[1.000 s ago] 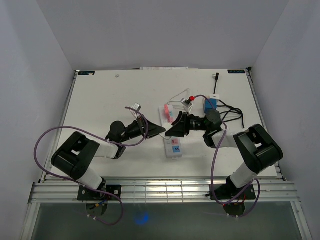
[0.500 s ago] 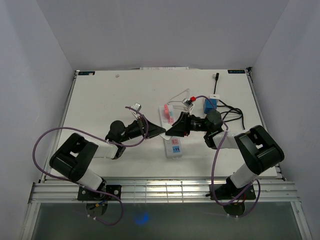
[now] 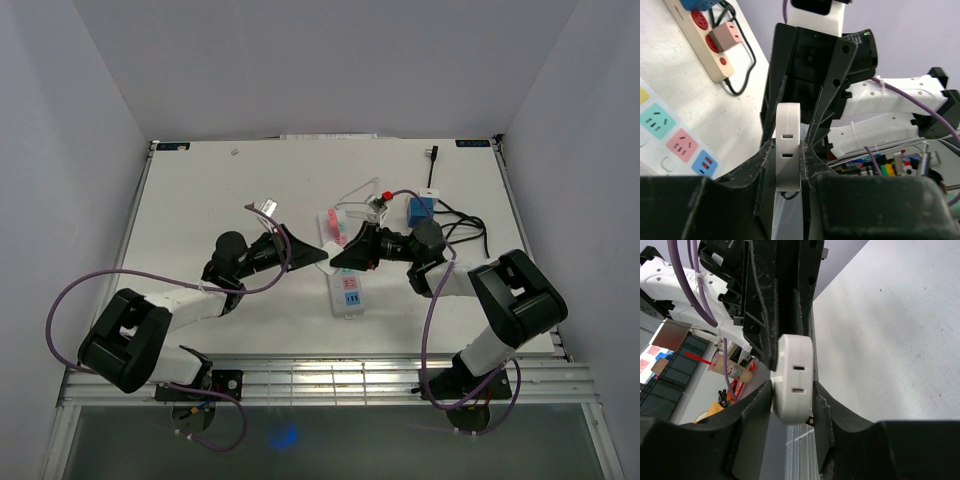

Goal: Insert the plug
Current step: Adjust the plug.

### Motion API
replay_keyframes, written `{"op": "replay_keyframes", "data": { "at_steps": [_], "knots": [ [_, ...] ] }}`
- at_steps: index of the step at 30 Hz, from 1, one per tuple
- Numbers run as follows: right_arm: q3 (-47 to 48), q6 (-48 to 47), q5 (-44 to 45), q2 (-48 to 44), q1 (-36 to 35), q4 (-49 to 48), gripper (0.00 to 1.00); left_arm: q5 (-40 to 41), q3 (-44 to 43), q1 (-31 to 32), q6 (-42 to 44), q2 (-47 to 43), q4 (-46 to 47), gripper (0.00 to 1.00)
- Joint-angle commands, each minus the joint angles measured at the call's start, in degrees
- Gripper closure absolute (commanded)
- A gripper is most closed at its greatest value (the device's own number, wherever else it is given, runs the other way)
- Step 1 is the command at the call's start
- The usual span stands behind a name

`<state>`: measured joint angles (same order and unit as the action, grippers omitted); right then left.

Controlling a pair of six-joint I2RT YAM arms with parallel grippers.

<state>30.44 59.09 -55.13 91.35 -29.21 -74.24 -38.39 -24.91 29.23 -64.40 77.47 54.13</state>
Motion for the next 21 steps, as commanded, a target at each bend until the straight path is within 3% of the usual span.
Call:
{"op": "replay_keyframes", "data": {
  "at_steps": [1,4,9,16,21],
  "knots": [
    [2.26,-2.48,-2.87,-0.73,-0.50,-16.92,0.66,7.54,-2.78,-1.46,8.39,-2.58,-6.66,1.00],
    [3.22,-7.22,-1.65,-2.23,-0.76,-7.88,0.73,10.00,-3.48,-1.37,12.52,-4.16,-10.70,1.00],
    [4.89,-16.27,2.39,-4.60,-1.02,9.07,0.74,15.26,-3.57,-1.37,17.11,-5.84,-14.83,1.00],
    [6.56,-20.59,6.79,-5.13,-1.11,20.26,0.75,18.08,-3.31,-1.28,19.31,-5.40,-15.81,1.00],
    [8.06,-22.26,7.85,-4.87,-1.02,25.19,0.45,21.42,-2.69,-1.11,21.95,-7.59,-17.04,1.00]
  ]
}}
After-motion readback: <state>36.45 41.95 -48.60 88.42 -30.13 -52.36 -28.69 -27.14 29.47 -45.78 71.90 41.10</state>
